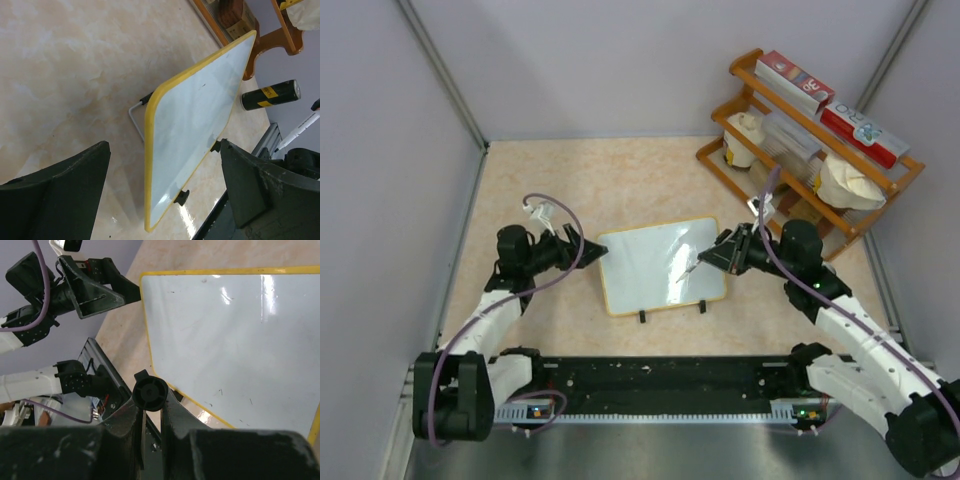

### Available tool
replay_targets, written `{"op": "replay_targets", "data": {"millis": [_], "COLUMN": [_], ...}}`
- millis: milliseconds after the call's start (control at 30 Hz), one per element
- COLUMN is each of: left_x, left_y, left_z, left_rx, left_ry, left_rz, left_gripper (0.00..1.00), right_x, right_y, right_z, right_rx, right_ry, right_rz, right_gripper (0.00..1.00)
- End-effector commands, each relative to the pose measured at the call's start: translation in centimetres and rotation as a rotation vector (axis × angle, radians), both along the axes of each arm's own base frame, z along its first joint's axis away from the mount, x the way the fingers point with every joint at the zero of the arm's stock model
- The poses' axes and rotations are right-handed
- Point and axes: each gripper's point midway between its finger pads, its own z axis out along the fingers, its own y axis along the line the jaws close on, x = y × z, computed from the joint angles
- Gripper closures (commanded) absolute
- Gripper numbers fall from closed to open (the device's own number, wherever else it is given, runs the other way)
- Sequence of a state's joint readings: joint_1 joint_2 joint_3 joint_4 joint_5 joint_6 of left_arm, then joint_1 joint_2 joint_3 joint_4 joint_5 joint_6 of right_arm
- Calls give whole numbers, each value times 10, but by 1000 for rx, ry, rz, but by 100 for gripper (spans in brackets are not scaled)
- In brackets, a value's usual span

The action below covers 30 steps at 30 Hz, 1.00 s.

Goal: Write a sentence on the whiteboard
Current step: Pick up the whiteboard from the whiteboard stand.

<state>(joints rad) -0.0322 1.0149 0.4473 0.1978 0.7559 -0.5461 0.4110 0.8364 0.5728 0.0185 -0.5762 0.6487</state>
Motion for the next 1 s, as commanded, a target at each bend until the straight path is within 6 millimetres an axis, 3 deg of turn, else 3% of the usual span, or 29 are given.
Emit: {"op": "replay_targets", "data": {"millis": [0,167,367,600,833,933,967], "left_x": [10,3,-6,-7,-9,-9,-9], "left_y": [-7,-19,-24,-25,-27,-28,-28], "left_z": [5,8,7,-11,-19,-22,-24], "left_rx": [-29,-91,-119,-139,-160,-159,-159], "left_ry": [-130,-159,-193,-139,-116,-102,-97], "left_rz": [-81,-196,-251,-268,-292,-296,-299], "left_gripper": [7,11,18,28,53,70,82], "right_x": [12,22,25,27,24,24,23], "right_y": [2,-1,16,27,24,22,21], "right_z": [45,58,61,63,66,65,65], "right_rx": [20,-37,-113,-91,-91,-94,-95], "right_ry": [-141,-196,-263,-275,-288,-288,-288], "right_rz": [10,-53,-113,-94,-100,-105,-107], "right_gripper": [100,100,100,100,100,100,100]}}
